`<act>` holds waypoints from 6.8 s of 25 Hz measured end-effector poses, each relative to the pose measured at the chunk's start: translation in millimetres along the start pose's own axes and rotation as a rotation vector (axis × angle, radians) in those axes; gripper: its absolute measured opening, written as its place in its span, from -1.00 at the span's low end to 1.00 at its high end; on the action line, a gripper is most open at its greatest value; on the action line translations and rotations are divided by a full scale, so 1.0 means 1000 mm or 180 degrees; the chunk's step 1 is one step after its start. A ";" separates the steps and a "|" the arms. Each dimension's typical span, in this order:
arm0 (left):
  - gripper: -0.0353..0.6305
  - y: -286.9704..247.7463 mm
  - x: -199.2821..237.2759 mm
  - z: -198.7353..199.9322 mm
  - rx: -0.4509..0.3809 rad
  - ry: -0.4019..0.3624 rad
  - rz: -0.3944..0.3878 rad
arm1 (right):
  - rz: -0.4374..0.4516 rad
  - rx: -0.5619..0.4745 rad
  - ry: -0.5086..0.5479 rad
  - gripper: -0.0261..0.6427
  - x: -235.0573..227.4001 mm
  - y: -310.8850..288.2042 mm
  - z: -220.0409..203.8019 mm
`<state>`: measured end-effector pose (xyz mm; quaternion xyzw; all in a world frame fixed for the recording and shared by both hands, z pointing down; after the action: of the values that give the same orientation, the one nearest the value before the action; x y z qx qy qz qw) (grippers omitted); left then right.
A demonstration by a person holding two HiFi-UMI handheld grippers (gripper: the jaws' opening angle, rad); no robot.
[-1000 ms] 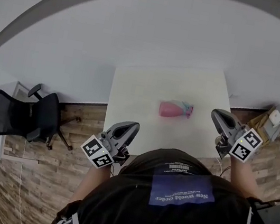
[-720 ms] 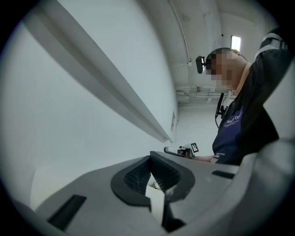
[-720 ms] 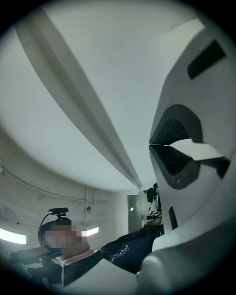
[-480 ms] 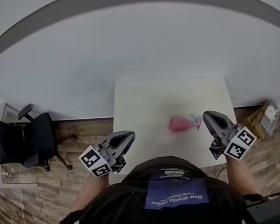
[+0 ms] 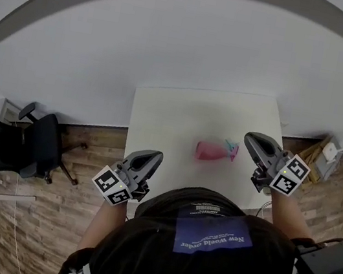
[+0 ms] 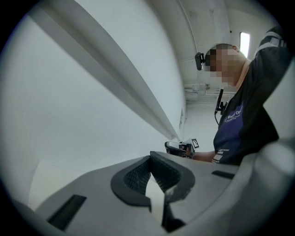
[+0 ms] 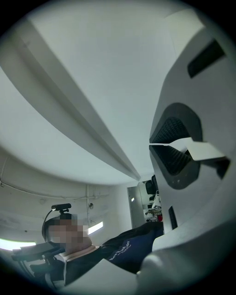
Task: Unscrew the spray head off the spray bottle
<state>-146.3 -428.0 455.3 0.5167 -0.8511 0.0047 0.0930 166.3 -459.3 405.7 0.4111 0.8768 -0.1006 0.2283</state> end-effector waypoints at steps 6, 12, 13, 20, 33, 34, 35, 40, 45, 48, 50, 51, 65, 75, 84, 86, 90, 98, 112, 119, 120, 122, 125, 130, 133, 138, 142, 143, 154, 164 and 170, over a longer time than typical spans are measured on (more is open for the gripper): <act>-0.92 -0.056 -0.011 -0.015 0.0104 0.0106 0.0122 | 0.0215 0.0085 0.0011 -0.94 -0.042 0.022 0.014; -0.92 -0.077 -0.007 -0.035 0.0266 0.0151 0.0003 | 0.0180 0.0102 -0.0092 -0.94 -0.061 0.029 0.004; -0.92 -0.080 -0.005 -0.038 0.0295 0.0162 -0.0054 | 0.0162 0.0102 -0.0093 -0.94 -0.062 0.030 0.003; -0.78 -0.105 0.006 -0.063 0.0583 -0.0003 -0.0507 | 0.0026 0.0096 -0.0086 -0.94 -0.069 0.026 -0.001; 0.29 -0.143 0.014 -0.132 0.1269 -0.0446 -0.1340 | -0.0088 0.0127 -0.0175 -0.94 -0.098 0.019 -0.005; 0.30 -0.145 0.017 -0.138 0.1306 -0.0486 -0.1332 | -0.0088 0.0128 -0.0187 -0.94 -0.100 0.018 -0.005; 0.31 -0.148 0.020 -0.143 0.1345 -0.0530 -0.1328 | -0.0087 0.0132 -0.0197 -0.94 -0.102 0.018 -0.006; 0.46 -0.157 0.026 -0.170 0.1546 -0.0743 -0.1496 | -0.0127 0.0173 -0.0235 -0.94 -0.108 0.018 -0.005; 0.64 -0.168 0.031 -0.209 0.1798 -0.0990 -0.1617 | -0.0188 0.0160 -0.0267 -0.94 -0.114 0.024 -0.007; 0.65 -0.171 0.031 -0.236 0.1919 -0.1068 -0.1729 | -0.0221 0.0167 -0.0289 -0.94 -0.116 0.025 -0.010; 0.65 -0.173 0.033 -0.248 0.1963 -0.1104 -0.1728 | -0.0251 0.0163 -0.0305 -0.94 -0.117 0.026 -0.011; 0.65 -0.174 0.035 -0.254 0.2000 -0.1117 -0.1713 | -0.0264 0.0162 -0.0311 -0.94 -0.117 0.027 -0.012; 0.61 -0.196 0.017 -0.299 0.2149 -0.1321 -0.1649 | -0.0352 0.0189 -0.0361 -0.94 -0.125 0.034 -0.021; 0.56 -0.211 0.015 -0.237 0.1639 -0.1049 -0.1548 | -0.0424 0.0186 -0.0454 -0.94 -0.127 0.040 -0.021; 0.56 -0.202 0.017 -0.096 0.0920 -0.1473 -0.1433 | -0.0334 0.0512 -0.1379 -0.36 -0.140 0.033 -0.021; 0.56 -0.198 0.010 -0.068 0.0807 -0.1695 -0.1440 | -0.0073 0.0707 -0.1594 -0.18 -0.130 0.021 -0.025; 0.56 -0.170 -0.017 -0.031 0.0676 -0.1964 -0.1449 | 0.0525 0.1090 -0.1651 -0.18 -0.075 -0.005 -0.026; 0.56 -0.135 -0.041 0.018 0.0547 -0.2283 -0.1243 | 0.1055 0.1563 -0.1280 -0.51 -0.003 -0.033 0.000; 0.57 -0.125 -0.057 0.062 0.0379 -0.2265 -0.1301 | 0.1343 0.1577 -0.1494 -0.55 0.020 -0.038 0.015; 0.61 -0.127 -0.065 0.057 0.0425 -0.2212 -0.1518 | 0.1312 0.1579 -0.1556 -0.55 0.021 -0.037 0.015; 0.61 -0.126 -0.065 0.058 0.0401 -0.2197 -0.1545 | 0.1319 0.1573 -0.1565 -0.55 0.021 -0.037 0.015; 0.60 -0.124 -0.065 0.064 0.0310 -0.2139 -0.1549 | 0.1366 0.1519 -0.1589 -0.55 0.024 -0.038 0.018; 0.60 -0.122 -0.065 0.069 0.0280 -0.2118 -0.1451 | 0.1436 0.1377 -0.1506 -0.55 0.029 -0.038 0.024; 0.60 -0.120 -0.064 0.071 0.0292 -0.2029 -0.1479 | 0.1571 0.1272 -0.1340 -0.56 0.031 -0.038 0.026; 0.60 -0.120 -0.063 0.072 0.0325 -0.1995 -0.1543 | 0.1614 0.1279 -0.1208 -0.56 0.034 -0.037 0.026; 0.60 -0.116 -0.067 0.069 0.0348 -0.1680 -0.1544 | 0.1661 0.1242 -0.0956 -0.56 0.041 -0.032 0.023; 0.60 -0.113 -0.065 0.067 0.0207 -0.0740 -0.1566 | 0.1750 0.1179 -0.0232 -0.56 0.056 -0.028 0.027; 0.60 -0.112 -0.065 0.068 0.0163 -0.0651 -0.1618 | 0.1771 0.1178 -0.0083 -0.56 0.059 -0.027 0.029; 0.60 -0.112 -0.058 0.064 0.0071 0.0513 -0.1837 | 0.1857 0.1034 0.0500 -0.56 0.070 -0.024 0.032; 0.60 -0.113 -0.053 0.060 0.0055 0.1163 -0.1962 | 0.1951 0.1048 0.0991 -0.56 0.080 -0.021 0.033; 0.60 -0.112 -0.051 0.057 -0.0015 0.1710 -0.2038 | 0.1950 0.0987 0.1430 -0.56 0.088 -0.019 0.031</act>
<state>-34.1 -441.5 380.8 0.7354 -0.5929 0.1082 0.3097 112.3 -423.6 335.3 0.6944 0.7163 -0.0667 -0.0141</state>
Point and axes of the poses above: the fingertips, and each gripper's own axes: y backward along the fingers, x to its left, z out of its top, the point moved 5 cm from there along y, backward along the fingers, and after that the axes turned 11 degrees about -y, right-handed, at the moved point
